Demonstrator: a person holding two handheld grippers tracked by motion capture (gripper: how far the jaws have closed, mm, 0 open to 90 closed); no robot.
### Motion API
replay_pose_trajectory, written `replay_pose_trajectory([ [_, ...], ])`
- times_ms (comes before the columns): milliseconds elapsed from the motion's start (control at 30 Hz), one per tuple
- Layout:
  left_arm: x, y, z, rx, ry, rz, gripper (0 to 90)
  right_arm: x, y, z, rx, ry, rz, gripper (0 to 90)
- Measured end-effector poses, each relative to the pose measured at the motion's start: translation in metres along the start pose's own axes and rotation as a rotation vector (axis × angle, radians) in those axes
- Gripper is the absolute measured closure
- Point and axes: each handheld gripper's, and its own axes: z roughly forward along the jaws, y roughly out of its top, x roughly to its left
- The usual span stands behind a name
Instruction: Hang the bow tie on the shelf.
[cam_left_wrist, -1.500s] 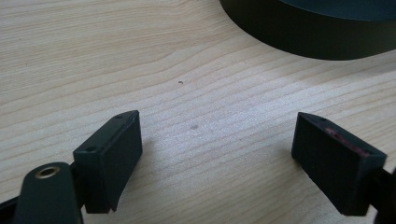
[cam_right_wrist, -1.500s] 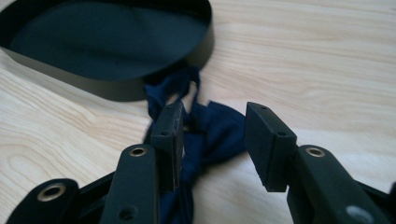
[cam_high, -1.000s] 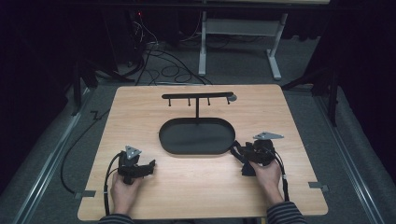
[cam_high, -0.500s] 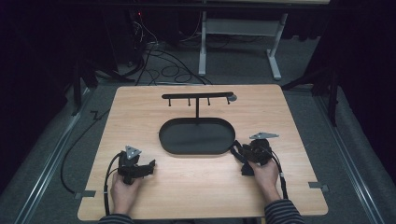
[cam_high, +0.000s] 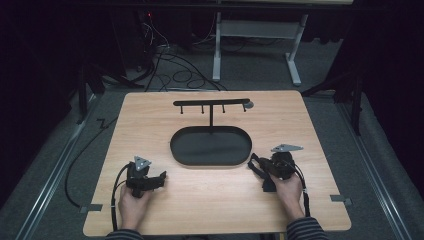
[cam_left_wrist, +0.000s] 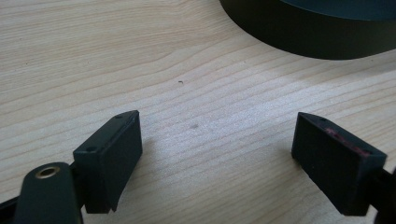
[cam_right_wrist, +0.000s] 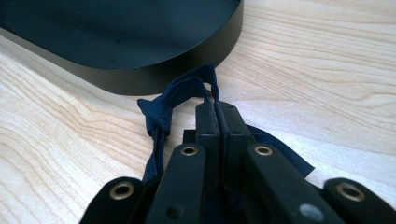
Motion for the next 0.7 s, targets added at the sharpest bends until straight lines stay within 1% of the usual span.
replay_pose_trajectory([
  [167, 0.0, 0.0, 0.0, 0.0, 0.0, 0.0, 16.6, 0.002, 0.001, -0.011, -0.041, 0.001, -0.005, 90.0],
  [400, 0.0, 0.0, 0.0, 0.0, 0.0, 0.0, 16.6, 0.006, 0.003, -0.024, -0.077, -0.001, -0.016, 90.0],
  [433, 0.0, 0.0, 0.0, 0.0, 0.0, 0.0, 16.6, 0.006, 0.004, -0.026, -0.086, -0.002, -0.023, 90.0],
  [700, 0.0, 0.0, 0.0, 0.0, 0.0, 0.0, 16.7, 0.009, 0.008, -0.034, -0.11, -0.006, -0.034, 90.0],
])
